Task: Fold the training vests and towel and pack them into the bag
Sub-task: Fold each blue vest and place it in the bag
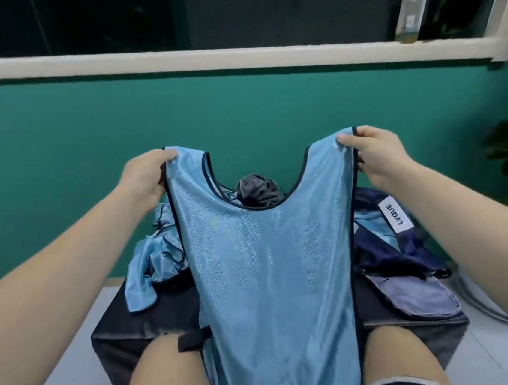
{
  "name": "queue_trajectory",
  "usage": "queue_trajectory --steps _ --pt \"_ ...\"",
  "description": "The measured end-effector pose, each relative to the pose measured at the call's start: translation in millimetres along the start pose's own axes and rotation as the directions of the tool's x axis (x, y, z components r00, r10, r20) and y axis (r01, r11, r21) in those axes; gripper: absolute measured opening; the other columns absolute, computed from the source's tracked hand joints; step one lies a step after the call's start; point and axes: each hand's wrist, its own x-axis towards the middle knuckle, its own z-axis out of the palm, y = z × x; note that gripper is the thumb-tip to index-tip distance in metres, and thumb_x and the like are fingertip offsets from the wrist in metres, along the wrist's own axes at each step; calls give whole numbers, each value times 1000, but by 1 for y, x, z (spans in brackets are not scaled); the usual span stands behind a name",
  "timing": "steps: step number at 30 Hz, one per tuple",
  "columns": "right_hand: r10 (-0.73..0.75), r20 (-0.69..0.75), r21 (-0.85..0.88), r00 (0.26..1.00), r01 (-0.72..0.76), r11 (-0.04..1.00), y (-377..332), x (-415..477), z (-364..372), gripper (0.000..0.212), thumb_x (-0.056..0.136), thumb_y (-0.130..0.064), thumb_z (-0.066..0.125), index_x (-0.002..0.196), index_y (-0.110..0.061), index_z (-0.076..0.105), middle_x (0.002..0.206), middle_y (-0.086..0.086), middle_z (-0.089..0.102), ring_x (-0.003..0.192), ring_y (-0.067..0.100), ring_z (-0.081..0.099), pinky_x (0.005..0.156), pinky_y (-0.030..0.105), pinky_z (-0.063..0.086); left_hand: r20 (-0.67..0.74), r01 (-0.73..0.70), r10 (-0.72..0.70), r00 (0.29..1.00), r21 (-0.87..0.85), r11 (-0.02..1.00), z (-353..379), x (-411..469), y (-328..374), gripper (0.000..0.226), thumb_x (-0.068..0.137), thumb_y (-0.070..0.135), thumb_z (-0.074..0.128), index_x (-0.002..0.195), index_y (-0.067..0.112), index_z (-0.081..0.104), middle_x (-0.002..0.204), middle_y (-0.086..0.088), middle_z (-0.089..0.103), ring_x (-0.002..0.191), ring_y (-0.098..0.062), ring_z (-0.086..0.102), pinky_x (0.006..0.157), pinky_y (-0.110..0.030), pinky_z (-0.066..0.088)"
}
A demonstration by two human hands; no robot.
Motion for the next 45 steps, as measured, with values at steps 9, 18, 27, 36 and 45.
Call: queue_trajectory --steps 9,18,27,36,45 --pt "102 27 -58 994 -101 993 96 37 16 10 90 -16 82 99 -15 78 106 10 80 83 22 73 77 39 55 61 127 -133 989 82 988 1 46 -90 19 96 14 75 115 11 75 109 -8 81 98 -25 74 94 -39 61" --pt "169 13 -121 986 -166 979 150 91 35 13 85 -13 83 97 -12 79 106 15 79 85 23 71 74 37 55 128 179 -214 968 242 954 22 105 -135 25 98 15 72 123 18 73 117 -9 79 93 -22 72 81 -38 58" --pt "262 -57 -234 963 -268 935 196 180 58 16 87 -12 80 101 -5 76 86 3 65 47 9 47 43 18 36 67 192 -221 973 294 936 51 207 -169 23 100 15 71 122 17 73 116 -7 78 89 -20 74 72 -34 58" --pt "317 -112 -260 942 -335 906 253 270 83 20 85 -9 80 96 -21 69 88 5 51 52 15 31 42 22 27 43 181 -207 977 334 925 62 300 -209 20 96 12 74 115 19 73 108 -8 79 89 -23 76 74 -36 63" --pt "499 -90 -260 862 -504 824 326 313 96 17 90 -6 77 95 -14 63 106 9 63 96 22 62 81 33 58 -25 234 -251 968 464 854 64 339 -272 39 92 11 79 129 18 67 112 -7 67 90 -18 62 64 -27 53"
